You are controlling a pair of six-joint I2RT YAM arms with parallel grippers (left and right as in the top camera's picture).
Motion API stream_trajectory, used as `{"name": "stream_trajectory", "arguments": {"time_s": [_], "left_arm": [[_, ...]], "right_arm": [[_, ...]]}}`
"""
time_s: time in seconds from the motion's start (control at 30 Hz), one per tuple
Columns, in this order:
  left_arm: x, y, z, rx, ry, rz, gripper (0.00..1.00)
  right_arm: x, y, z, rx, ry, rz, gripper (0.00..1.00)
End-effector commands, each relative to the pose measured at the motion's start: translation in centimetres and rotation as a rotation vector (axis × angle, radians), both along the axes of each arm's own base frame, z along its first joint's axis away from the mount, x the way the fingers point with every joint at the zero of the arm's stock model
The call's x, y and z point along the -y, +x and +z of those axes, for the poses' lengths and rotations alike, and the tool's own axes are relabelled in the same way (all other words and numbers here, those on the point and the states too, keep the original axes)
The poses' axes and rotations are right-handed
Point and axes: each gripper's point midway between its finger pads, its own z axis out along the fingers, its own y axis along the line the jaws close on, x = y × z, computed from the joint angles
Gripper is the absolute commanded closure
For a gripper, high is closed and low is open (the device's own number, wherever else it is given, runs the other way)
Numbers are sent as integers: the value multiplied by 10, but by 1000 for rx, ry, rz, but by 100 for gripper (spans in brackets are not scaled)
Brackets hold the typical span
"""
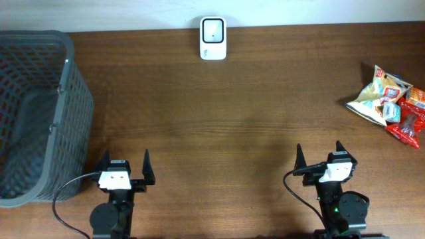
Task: Scan the item barcode
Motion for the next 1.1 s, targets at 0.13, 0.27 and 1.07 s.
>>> {"name": "stream_trajectory", "arguments": {"time_s": [0.13,0.27,1.07], "left_arm": [[-2,0,0,5,16,8,1],[-2,0,0,5,16,7,1],[6,0,-1,3,13,-35,1]], "right_arm": [[0,0,-3,-4,3,-4,1],[0,0,-3,-4,3,-3,1],[0,0,-3,-4,3,-4,1]]}}
